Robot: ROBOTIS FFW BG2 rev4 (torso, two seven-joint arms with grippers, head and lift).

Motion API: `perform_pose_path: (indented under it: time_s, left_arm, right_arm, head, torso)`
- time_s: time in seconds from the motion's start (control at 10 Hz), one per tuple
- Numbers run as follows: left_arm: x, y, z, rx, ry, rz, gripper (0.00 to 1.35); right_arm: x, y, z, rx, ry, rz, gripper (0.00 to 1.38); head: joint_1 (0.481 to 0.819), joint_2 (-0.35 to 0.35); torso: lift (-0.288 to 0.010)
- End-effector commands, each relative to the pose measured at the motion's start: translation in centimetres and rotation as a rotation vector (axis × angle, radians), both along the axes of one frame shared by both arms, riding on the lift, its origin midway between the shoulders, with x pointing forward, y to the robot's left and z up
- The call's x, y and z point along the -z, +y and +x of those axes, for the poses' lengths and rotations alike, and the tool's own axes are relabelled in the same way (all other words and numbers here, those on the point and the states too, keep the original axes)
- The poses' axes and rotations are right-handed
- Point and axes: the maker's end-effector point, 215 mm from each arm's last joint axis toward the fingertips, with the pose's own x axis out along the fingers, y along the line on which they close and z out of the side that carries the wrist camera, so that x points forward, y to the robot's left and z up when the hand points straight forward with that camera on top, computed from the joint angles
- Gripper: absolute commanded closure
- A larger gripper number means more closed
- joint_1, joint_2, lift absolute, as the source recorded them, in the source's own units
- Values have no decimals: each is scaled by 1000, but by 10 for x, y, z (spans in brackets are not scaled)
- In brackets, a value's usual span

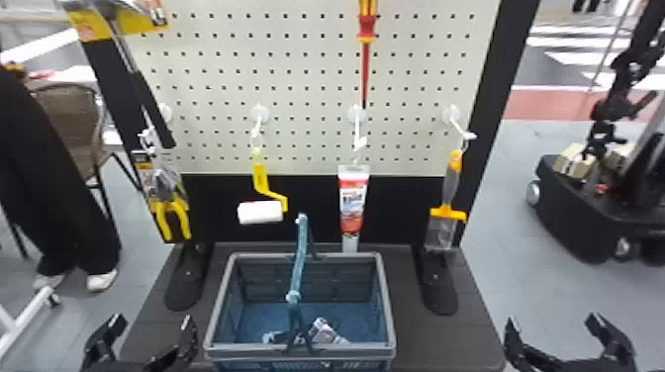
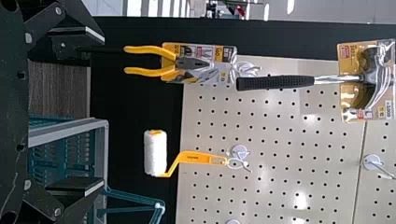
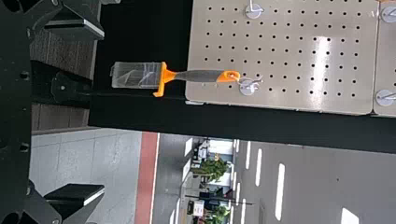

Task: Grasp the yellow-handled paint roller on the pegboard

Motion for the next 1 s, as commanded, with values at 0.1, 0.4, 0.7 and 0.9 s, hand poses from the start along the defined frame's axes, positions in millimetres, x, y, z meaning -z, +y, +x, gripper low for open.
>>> perform_pose_path:
  time_s: [0.1,0.4,0.7,0.9]
  left_arm:
    - [0,-3,1,5,0,1,228]
    - [-4,-5,1,8,-12,5,229]
    - [3,8,8,4,22,9,229]
    - [4,14,41,126,31,44,229]
  right_arm:
    - [-3,0,0,-1,-5,-1,137]
    - [-4,0,0,-1,-10,0,139]
    - [-4,0,0,0,-10,3,137]
    - [-14,6,1,-18,-28,5,139]
  head:
    - [549,0]
    - [549,0]
    - [549,0]
    - [549,0]
  torso:
    - [-100]
    - [-100]
    - [-100]
    - [-100]
